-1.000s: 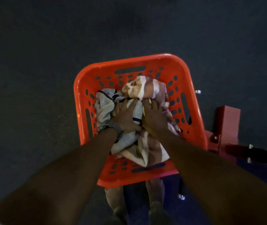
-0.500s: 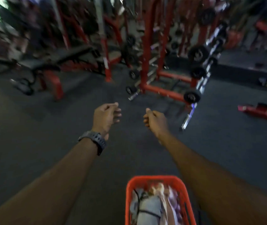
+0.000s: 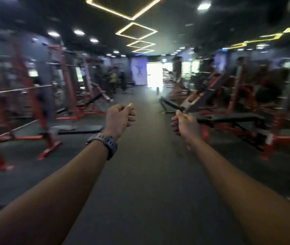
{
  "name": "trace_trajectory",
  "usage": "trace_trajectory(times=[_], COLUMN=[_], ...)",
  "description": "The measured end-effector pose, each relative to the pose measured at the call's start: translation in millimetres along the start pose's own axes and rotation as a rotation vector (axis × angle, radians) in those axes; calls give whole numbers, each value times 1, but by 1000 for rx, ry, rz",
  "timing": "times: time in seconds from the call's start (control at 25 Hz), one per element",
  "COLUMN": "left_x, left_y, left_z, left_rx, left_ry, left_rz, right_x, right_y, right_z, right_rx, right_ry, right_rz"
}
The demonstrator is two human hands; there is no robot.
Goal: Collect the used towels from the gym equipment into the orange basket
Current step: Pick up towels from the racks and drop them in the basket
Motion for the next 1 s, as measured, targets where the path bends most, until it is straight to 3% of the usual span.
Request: trace_trajectory(times=[0.2, 0.36, 0.6, 1.0], left_x=[-115, -209, -285, -305], left_y=[23, 30, 45, 47], left_z=[-209, -324, -407, -486], left_rx=[104, 115, 164, 258], left_ry=[346, 579, 736, 781], left_rz=[-6, -25, -25, -7], right_x=[-42, -94, -145, -155], right_y=[-4, -7, -12, -26], right_z=[198, 303, 398, 468], right_rx=[41, 70, 77, 66], right_ry=[-310, -437, -517, -495], right_rz=[3, 13, 66, 22])
Point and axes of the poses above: each hand's wrist, its own x-axis towards the middle knuckle, its own z-axis out of the palm, y = z × x, the point moved 10 cm from there along x, towards the middle knuckle, and after that the axes turned 12 degrees about -y, right-handed, at the moved point
